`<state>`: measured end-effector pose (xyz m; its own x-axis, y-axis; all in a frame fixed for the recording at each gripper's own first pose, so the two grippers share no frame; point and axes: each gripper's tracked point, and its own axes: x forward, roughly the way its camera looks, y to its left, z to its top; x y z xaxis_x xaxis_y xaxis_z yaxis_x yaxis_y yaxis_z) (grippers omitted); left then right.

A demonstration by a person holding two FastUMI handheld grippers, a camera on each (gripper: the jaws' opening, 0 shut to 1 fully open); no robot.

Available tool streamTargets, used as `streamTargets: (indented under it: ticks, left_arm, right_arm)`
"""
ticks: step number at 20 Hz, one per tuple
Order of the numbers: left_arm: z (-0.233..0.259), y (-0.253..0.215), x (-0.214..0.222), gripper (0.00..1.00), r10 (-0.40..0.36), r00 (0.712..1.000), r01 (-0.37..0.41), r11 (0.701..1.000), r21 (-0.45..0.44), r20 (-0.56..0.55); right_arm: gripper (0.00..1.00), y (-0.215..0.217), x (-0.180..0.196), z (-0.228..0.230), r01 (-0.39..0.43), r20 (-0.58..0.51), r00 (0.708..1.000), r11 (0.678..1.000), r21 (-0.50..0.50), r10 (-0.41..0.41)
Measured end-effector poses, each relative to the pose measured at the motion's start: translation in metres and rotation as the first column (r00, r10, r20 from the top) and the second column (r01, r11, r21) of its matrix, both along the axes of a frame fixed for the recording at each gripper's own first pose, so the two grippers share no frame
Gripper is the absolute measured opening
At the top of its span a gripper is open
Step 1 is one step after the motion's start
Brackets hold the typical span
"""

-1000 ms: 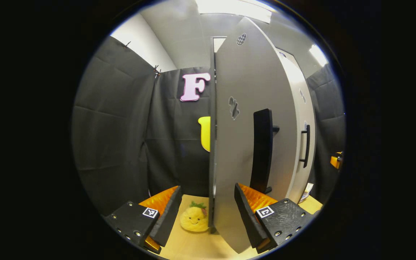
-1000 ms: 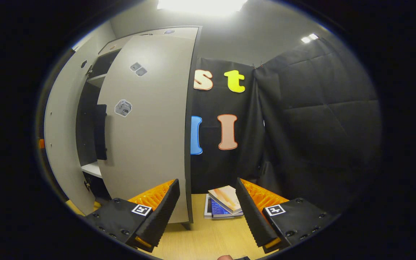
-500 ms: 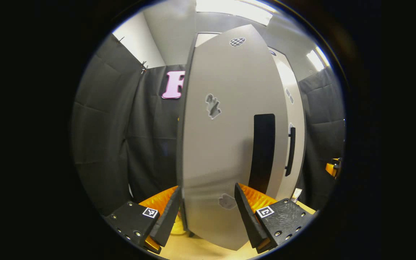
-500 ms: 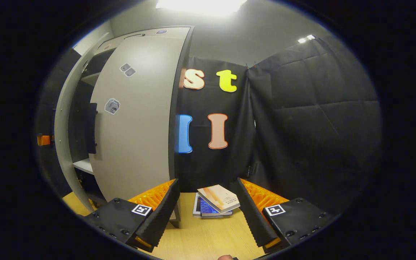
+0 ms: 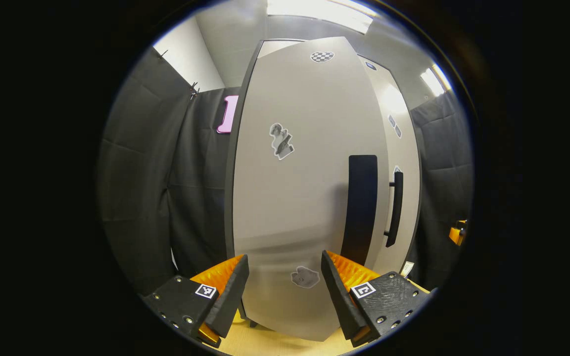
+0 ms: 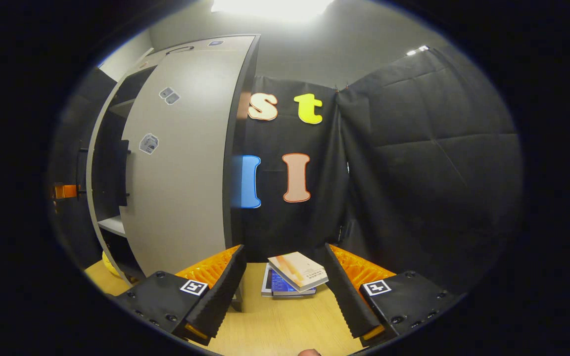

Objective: Grab one shoe with the right hand and put it into the shoe cabinet, grab the other shoe with the left hand and put it into the shoe cabinet; then close the right door with the right hand and the left door with the left hand.

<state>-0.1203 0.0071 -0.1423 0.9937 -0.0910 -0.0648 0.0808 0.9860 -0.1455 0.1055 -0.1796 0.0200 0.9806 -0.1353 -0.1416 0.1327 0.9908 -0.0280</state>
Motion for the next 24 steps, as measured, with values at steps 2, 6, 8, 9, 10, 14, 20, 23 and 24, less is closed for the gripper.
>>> streamTargets:
  ticks: [2,6,8,9,10,14,20,23,24]
  left_arm:
    - [0.002,0.010,-0.004,0.78,0.031,0.999,-0.031,0.999,0.007,0.009]
    - [0.006,0.024,-0.026,0.79,0.056,0.998,-0.057,0.998,0.018,0.021]
    - [0.004,0.033,-0.043,0.79,0.065,0.998,-0.065,0.997,0.028,0.021]
    - [0.002,0.037,-0.051,0.79,0.064,0.998,-0.064,0.997,0.030,0.020]
    - [0.002,0.041,-0.059,0.79,0.063,0.998,-0.064,0.997,0.034,0.016]
    - [0.009,0.062,-0.100,0.79,0.075,0.997,-0.077,0.995,0.068,0.030]
    - [0.022,0.082,-0.150,0.79,0.085,0.995,-0.090,0.991,0.096,0.060]
    - [0.022,0.085,-0.172,0.78,0.086,0.994,-0.093,0.990,0.105,0.067]
    - [0.023,0.086,-0.180,0.78,0.085,0.994,-0.092,0.990,0.104,0.069]
  right_arm:
    - [0.98,0.003,-0.006,0.004,-0.009,0.013,1.000,1.000,0.004,0.009]
    - [0.98,0.020,-0.021,0.019,-0.037,0.063,0.997,0.999,0.021,0.036]
    - [0.98,0.026,-0.032,0.026,-0.029,0.087,0.996,0.999,0.018,0.027]
    - [0.98,0.030,-0.037,0.027,-0.030,0.091,0.995,0.999,0.025,0.028]
    - [0.98,0.034,-0.044,0.027,-0.029,0.093,0.995,0.999,0.037,0.025]
    - [0.98,0.049,-0.069,0.033,-0.035,0.096,0.995,0.999,0.029,0.032]
    - [0.98,0.076,-0.107,0.045,-0.071,0.123,0.990,0.997,0.034,0.066]
    - [0.98,0.085,-0.124,0.051,-0.085,0.135,0.988,0.996,0.026,0.081]
    - [0.98,0.088,-0.131,0.053,-0.091,0.137,0.987,0.996,0.024,0.087]
